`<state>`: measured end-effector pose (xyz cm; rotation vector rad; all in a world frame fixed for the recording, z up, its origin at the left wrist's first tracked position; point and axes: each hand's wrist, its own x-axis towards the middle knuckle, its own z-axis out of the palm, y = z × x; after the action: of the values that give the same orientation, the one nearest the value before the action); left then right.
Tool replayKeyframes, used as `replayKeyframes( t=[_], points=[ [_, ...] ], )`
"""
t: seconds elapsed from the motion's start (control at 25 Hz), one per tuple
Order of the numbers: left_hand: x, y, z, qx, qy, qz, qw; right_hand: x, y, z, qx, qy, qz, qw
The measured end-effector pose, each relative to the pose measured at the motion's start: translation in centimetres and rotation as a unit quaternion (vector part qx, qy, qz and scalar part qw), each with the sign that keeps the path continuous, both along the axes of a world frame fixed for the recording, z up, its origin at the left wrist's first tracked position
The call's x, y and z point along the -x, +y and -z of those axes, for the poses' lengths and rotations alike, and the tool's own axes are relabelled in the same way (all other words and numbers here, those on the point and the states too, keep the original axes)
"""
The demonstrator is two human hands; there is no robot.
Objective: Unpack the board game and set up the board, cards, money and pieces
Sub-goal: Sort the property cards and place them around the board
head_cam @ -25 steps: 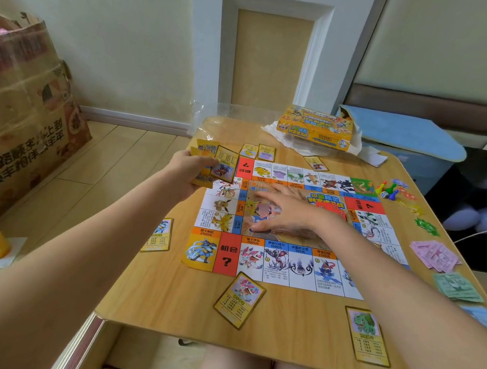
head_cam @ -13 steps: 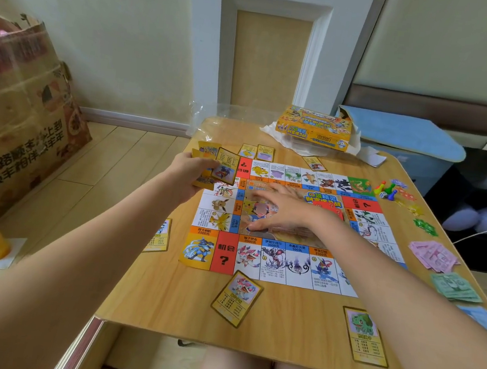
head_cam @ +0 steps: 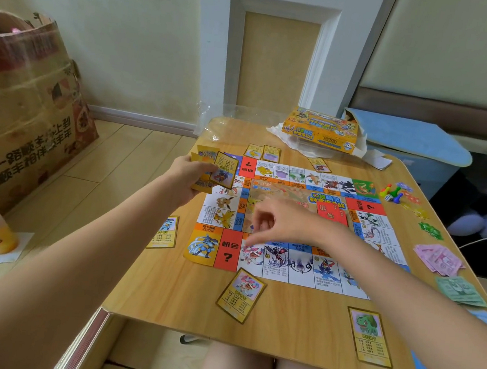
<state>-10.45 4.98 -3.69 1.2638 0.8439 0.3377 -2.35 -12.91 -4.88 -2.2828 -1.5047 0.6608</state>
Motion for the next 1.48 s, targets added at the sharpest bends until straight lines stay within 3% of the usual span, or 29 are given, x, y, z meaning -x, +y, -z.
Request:
replayKeyframes(
  t=[0.16, 0.32, 0.68, 0.84, 0.96, 1.08, 1.28, 1.48],
  points=[
    [0.2, -0.4, 0.6, 0.001, 0.001, 0.003, 1.000, 3.6, -0.8, 0.2, 0.077, 0.005, -0.092, 0.993],
    [0.7, -0.8, 0.5, 0.005, -0.003, 0.007, 1.000, 4.3, -1.0, 0.4, 0.106, -0.018, -0.110, 0.988],
    [1.2, -2.2, 1.0, 0.022, 0.002, 0.018, 1.000, 5.0, -1.3, 0.4, 0.098, 0.000, -0.131, 0.987],
    [1.1, -2.3, 0.8, 0.022, -0.003, 0.027, 0.999, 3.9, -1.8, -1.8, -0.006, 0.072, -0.036, 0.997],
    [0.9, -2.6, 0.9, 0.021, 0.001, 0.043, 0.999, 1.7, -1.5, -2.8, -0.106, 0.047, 0.078, 0.990],
    [0.7, -3.1, 1.0, 0.010, 0.011, 0.068, 0.998, 1.0, -1.4, -2.4, -0.134, 0.059, 0.135, 0.980],
    [0.5, -3.2, 1.1, 0.008, 0.003, 0.066, 0.998, 2.9, -2.3, -0.5, 0.034, 0.028, 0.009, 0.999],
    [1.1, -3.8, 1.7, 0.030, -0.007, 0.100, 0.994, 3.7, -2.7, 0.8, 0.073, 0.011, -0.026, 0.997]
  ],
)
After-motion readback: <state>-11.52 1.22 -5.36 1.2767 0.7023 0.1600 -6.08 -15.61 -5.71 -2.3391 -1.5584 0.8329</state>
